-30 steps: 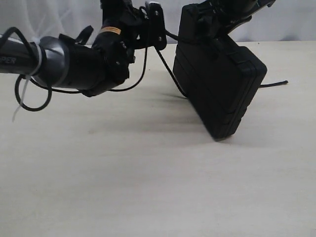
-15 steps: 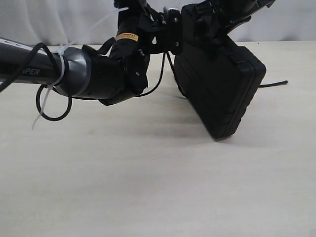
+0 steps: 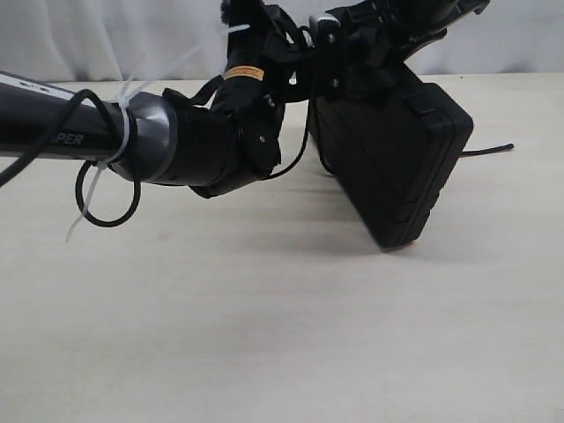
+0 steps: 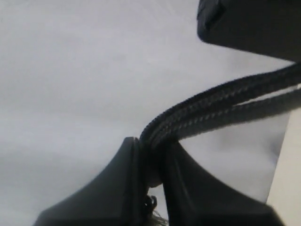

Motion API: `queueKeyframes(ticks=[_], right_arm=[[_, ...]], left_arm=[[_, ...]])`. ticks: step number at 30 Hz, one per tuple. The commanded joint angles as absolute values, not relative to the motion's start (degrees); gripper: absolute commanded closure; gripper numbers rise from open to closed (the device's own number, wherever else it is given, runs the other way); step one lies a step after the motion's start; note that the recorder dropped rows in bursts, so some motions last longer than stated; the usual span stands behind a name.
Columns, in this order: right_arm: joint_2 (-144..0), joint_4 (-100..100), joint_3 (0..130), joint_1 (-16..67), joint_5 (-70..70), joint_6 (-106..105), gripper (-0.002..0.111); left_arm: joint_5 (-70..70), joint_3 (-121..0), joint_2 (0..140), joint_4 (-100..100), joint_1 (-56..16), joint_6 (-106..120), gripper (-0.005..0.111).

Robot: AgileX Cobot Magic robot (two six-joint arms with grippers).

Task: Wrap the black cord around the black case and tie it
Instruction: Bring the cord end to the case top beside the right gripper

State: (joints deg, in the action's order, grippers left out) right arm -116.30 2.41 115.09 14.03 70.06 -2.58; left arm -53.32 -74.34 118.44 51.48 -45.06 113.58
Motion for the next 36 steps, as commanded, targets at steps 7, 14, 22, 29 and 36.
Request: queueKeyframes(ticks=[7,14,22,29,36], right_arm=[[-116.21,3.81,115.14,14.08,69.96,-2.94,0.104],[-116.21,3.81,115.14,14.08,69.96,-2.94,0.104],[-116.21,3.69,115.14,14.08,69.96,-2.94,0.104],[-116.21,3.58,115.14,14.08,69.96,-2.94,0.104],[-116.21,3.42,115.14,14.08,69.96,-2.94,0.104]], left_arm=[[-52.98,-74.78,118.4,67.4,-41.27,117.11,0.107],[-53.07,-79.65,118.4,74.24,-42.99,117.24,0.107],[-56.73,-80.84,118.4,70.95,-46.01,118.06,0.107],[-58.97,-80.73,118.4,68.16,-46.14,122.51,0.107],[-58.6,-79.31,118.4,62.5,-46.14,122.8,0.107]])
